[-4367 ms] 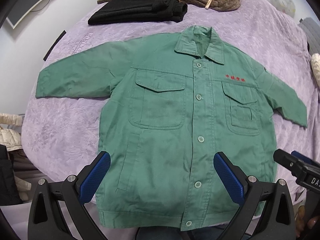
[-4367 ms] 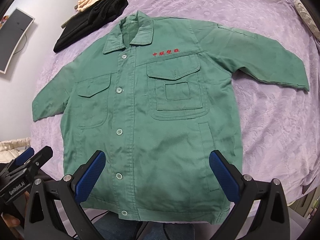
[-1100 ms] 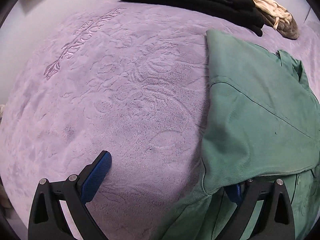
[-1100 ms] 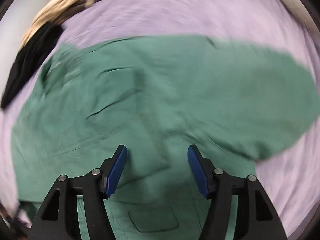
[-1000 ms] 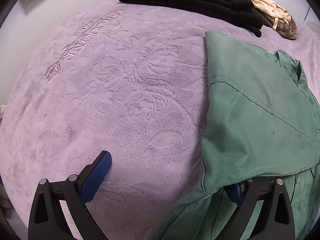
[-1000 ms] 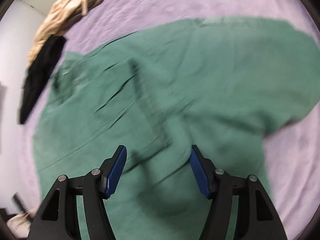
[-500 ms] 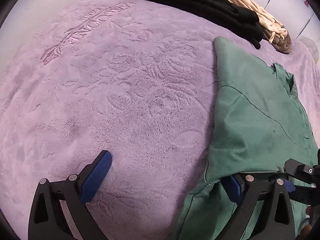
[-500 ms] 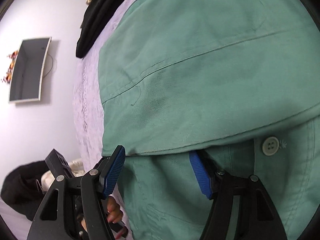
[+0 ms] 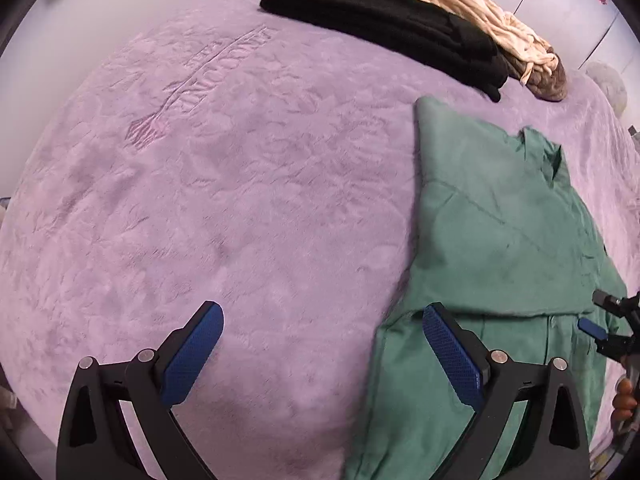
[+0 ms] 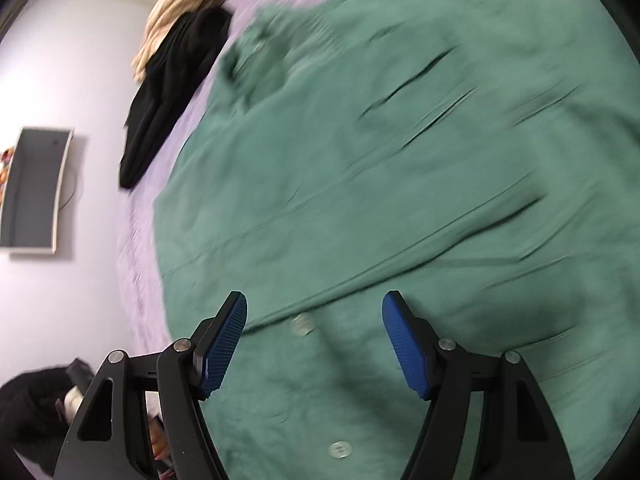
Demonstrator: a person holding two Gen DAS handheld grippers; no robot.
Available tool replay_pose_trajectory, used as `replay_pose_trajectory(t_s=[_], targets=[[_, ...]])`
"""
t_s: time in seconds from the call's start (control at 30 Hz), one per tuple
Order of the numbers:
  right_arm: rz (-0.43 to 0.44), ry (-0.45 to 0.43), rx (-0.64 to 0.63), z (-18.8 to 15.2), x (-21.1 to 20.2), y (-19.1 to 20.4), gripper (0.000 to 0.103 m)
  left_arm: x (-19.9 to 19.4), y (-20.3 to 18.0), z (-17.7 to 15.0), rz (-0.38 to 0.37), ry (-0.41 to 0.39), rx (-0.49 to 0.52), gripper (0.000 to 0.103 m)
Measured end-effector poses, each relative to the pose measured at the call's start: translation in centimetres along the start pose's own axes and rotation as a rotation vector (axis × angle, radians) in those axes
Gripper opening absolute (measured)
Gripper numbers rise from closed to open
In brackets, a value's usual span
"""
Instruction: Fold small clothes
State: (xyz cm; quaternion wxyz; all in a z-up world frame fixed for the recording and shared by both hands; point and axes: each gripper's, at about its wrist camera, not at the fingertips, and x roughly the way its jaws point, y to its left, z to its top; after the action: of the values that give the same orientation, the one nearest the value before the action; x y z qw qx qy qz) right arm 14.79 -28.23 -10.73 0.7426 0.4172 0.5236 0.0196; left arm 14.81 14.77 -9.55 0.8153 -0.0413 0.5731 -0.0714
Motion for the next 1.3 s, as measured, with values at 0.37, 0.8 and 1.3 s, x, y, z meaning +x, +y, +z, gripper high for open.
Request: replay_pose_trajectory(t_s=[0.37, 0.8, 1.3], targets=[[-0.186, -0.067, 0.074, 4.1, -0.7, -4.4, 0.062, 6.9, -4.3, 1.2, 0.132, 0.053, 0.003, 0.101], [-0.058, -0.014, 0.075, 0.9, -7.2, -7.6, 0.076, 1.0, -9.6, -2.1, 0.173, 0.098, 0.073, 0.101], [0.104, -0.121, 0.060, 5.3, -16.1, -11.2, 0.083, -2.4, -24.9, -7.7, 0.080, 0.096, 0.169, 0.101]])
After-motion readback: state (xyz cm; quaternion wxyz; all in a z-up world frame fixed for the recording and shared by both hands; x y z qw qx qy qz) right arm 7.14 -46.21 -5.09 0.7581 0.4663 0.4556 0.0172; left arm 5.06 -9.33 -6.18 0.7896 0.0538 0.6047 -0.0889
